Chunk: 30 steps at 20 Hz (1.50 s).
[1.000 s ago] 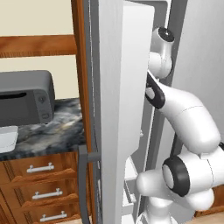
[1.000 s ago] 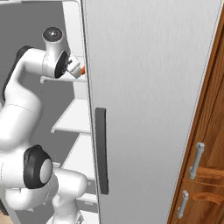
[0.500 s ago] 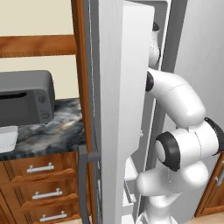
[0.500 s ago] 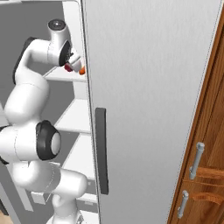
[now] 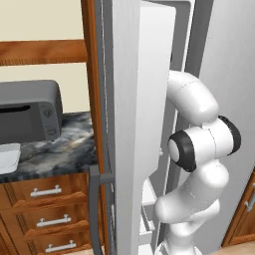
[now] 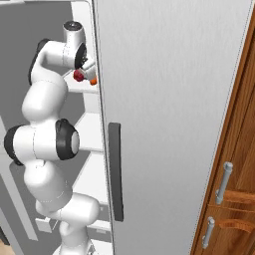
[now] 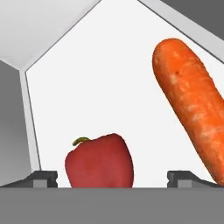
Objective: Take the carrot and bell pepper out of the freezer and place them in the tupperware container on the counter. Then put the tupperware containing the vegetables back in the freezer.
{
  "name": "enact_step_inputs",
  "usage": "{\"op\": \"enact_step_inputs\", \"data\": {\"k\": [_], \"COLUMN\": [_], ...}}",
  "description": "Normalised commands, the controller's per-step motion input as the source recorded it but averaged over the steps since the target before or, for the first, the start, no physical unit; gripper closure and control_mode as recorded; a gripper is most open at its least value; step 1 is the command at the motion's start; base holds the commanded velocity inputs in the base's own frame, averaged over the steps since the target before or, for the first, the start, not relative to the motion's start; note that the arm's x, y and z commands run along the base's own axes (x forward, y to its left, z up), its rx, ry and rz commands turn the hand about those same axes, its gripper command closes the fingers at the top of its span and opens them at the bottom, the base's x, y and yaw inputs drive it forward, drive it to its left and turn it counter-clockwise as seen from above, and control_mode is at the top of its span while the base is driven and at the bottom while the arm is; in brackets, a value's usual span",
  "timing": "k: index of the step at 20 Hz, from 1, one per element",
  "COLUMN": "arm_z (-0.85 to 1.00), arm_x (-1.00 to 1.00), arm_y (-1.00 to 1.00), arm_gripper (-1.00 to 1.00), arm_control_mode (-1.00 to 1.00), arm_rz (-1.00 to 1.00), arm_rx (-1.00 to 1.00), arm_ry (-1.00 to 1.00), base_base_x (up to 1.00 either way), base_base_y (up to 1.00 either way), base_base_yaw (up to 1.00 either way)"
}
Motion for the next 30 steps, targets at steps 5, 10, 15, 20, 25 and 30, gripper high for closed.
{"op": "enact_step_inputs", "data": {"k": [5,10,15,20,25,30], "arm_z": [-0.25,-0.20,-0.22,-0.26,-0.09,-0.05], "arm_x": [0.24,0.05,0.01,0.16,0.03,-0.27], "arm_y": [0.04,0.11,0.14,0.13,0.00,-0.20], "arm_gripper": [-1.00,-1.00,-1.00,1.00,1.00,1.00], "arm_control_mode": [-1.00,-1.00,-1.00,-1.00,-1.00,-1.00], "arm_rz": [0.00,0.00,0.00,0.00,0.00,0.00], "arm_rx": [0.00,0.00,0.00,0.00,0.00,0.09], "arm_ry": [0.08,0.05,0.05,0.06,0.01,0.00], "base_base_x": [0.00,0.00,0.00,0.00,0.00,0.00], "base_base_y": [0.00,0.00,0.00,0.00,0.00,0.00], "base_base_yaw": [0.00,0.00,0.00,0.00,0.00,0.00]}}
